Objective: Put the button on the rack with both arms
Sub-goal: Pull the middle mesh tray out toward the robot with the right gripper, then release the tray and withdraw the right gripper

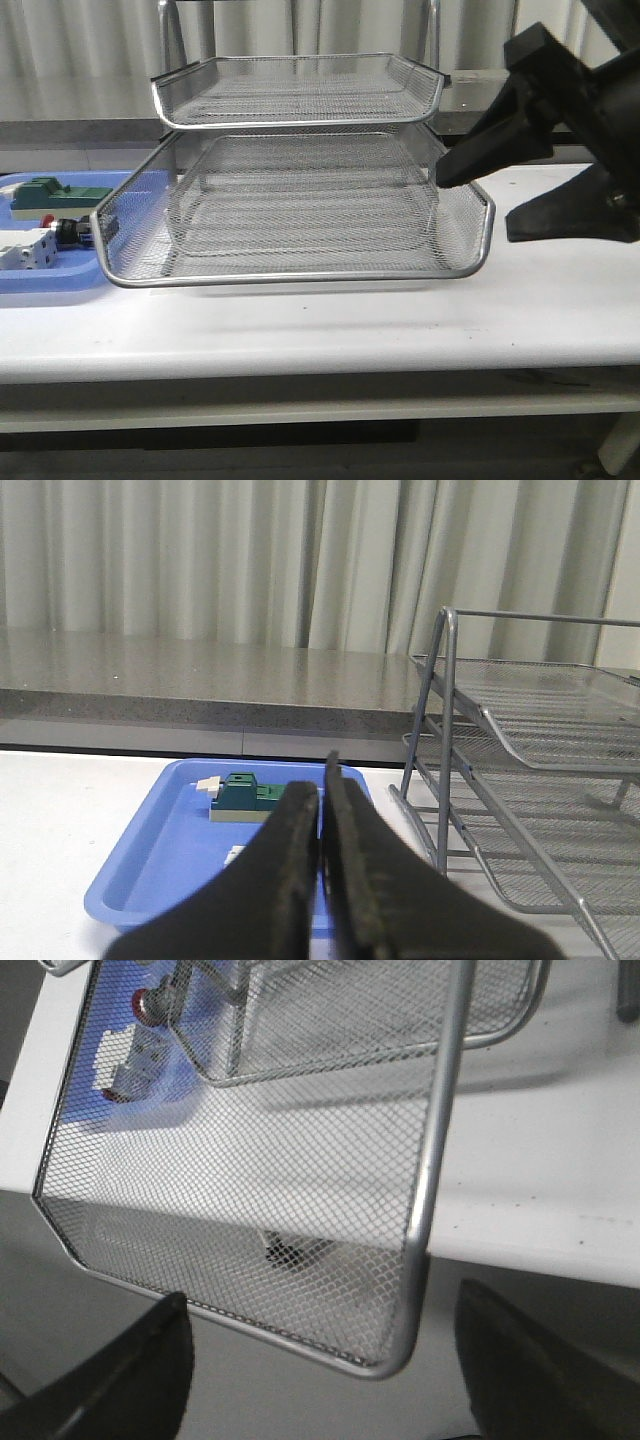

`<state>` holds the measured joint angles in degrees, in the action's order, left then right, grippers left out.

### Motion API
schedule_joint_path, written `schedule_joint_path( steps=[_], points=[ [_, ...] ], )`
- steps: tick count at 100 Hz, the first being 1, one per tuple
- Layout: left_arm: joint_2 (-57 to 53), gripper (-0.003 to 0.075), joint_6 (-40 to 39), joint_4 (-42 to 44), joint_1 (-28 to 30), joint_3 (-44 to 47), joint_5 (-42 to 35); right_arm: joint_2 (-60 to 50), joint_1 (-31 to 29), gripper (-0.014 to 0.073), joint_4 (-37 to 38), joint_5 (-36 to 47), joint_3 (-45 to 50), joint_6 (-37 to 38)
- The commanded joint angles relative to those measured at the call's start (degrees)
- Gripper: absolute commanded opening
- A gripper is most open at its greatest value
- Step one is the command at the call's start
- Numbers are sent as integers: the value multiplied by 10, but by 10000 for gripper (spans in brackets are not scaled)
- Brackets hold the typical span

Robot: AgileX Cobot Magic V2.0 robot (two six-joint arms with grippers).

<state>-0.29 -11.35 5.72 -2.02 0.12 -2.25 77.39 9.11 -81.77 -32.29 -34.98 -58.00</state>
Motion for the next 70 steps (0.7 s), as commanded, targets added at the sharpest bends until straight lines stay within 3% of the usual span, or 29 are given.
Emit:
schedule_joint_path(
  steps=[1, 28, 56, 70],
  points=[
    [-20, 4, -5, -5, 1, 27, -45, -55, -1, 552, 68, 5, -9, 52],
    [-20, 4, -5, -5, 1, 27, -45, -159, -2, 552, 359, 10, -24, 269],
    [-20, 4, -5, -5, 1, 27, -45, -223, -2, 549, 706, -98, -96, 523],
    [-20, 4, -5, -5, 1, 27, -45, -260, -2, 549, 818, -143, -111, 605]
  ],
)
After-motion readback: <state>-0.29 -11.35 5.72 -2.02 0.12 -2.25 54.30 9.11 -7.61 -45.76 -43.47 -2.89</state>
